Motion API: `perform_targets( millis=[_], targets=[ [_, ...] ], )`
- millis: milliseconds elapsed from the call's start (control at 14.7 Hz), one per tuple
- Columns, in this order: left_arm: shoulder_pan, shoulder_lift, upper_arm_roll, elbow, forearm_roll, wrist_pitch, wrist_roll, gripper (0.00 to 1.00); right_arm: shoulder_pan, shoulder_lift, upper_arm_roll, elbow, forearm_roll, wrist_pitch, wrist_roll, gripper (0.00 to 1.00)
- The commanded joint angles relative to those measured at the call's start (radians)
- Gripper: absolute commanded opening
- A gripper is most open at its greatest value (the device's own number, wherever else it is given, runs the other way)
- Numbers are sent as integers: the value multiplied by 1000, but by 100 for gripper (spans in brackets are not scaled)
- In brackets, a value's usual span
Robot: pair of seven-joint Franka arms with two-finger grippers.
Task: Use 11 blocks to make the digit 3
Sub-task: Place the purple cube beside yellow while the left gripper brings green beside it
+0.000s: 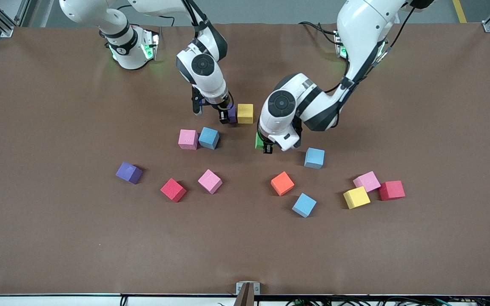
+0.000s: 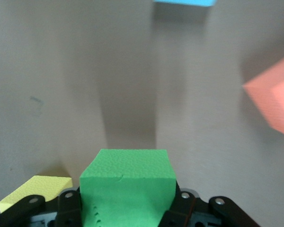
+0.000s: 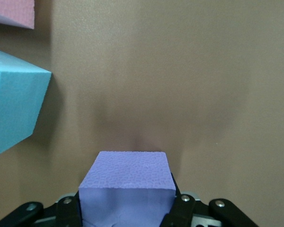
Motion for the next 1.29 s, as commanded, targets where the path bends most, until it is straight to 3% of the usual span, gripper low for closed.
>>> perform_targets(
  millis=[0,340,544,749,817,885,1021,1089,1225],
  targets=[
    [-4,-19,0,-76,-2,33,-69,27,18,36,-10,36,18,2,30,0],
    [-43,-34,-2,-149,-2,74,-122,27,18,42,-12,43,18,-4,31,0],
    [-55,-62,-8,-230,-2,173,-142,27,18,49,-12,43,18,-4,31,1],
    [-66,-62,-8,-244,-2,188,-162,27,17,49,-12,43,18,-4,31,5],
    [-76,-60,-8,-244,-2,188,-170,27,15,49,-12,43,18,-4,31,12],
    [-87,-60,-6,-244,-2,186,-184,27,15,49,-12,45,18,-4,31,24],
    [-95,-60,-8,-248,-2,183,-197,27,17,50,-12,43,18,-4,31,93],
    [-96,-62,-6,-254,-2,183,-199,27,17,50,-13,45,18,-4,31,100],
    [-95,-62,-6,-262,0,183,-199,27,17,50,-13,45,17,-4,31,100]
  ],
)
